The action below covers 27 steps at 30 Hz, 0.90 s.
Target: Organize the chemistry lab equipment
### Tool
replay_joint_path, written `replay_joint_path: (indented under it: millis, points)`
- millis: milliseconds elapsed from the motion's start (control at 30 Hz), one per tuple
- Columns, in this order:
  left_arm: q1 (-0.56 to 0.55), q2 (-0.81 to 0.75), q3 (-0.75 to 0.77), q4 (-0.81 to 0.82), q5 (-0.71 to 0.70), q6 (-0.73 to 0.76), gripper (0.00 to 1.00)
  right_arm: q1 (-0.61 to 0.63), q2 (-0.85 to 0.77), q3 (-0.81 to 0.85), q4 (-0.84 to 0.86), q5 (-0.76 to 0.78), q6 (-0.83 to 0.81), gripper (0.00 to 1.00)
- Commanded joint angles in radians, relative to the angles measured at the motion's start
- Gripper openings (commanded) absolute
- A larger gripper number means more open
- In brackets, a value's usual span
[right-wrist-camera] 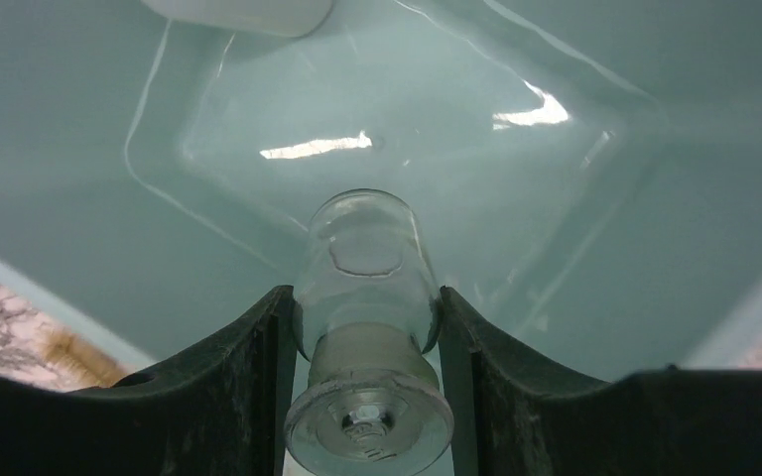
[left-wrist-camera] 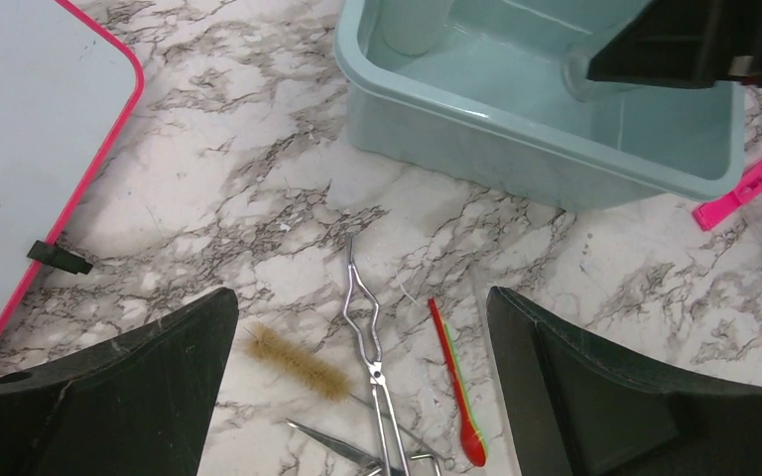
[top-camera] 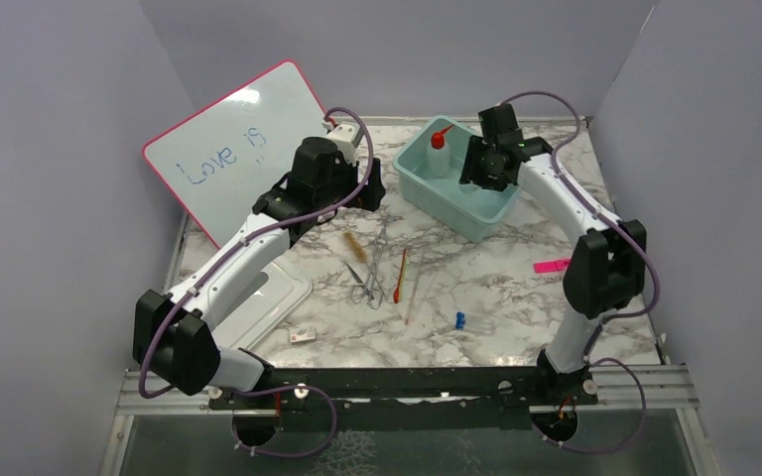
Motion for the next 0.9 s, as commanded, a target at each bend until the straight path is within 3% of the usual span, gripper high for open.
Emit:
replay_joint_path:
  millis: [0,400,700,867]
  points:
    - [-0.003,0.023,0.052,-0.017,-0.048,0.022,0.99,0.015,0.169,0.144,0.043,0.022,-0.033,0.42]
    - [-0.001,0.115,0.129,-0.073,-0.099,0.048,0.99,0.015,0.486,0.386,0.0,0.096,-0.061,0.44]
    - [0.006,0.142,0.164,-0.084,-0.132,0.071,0.99,0.009,0.596,0.473,0.016,0.102,-0.104,0.48]
    - [0.007,0.166,0.174,-0.088,-0.122,0.081,0.99,0.009,0.622,0.509,0.004,0.091,-0.123,0.63]
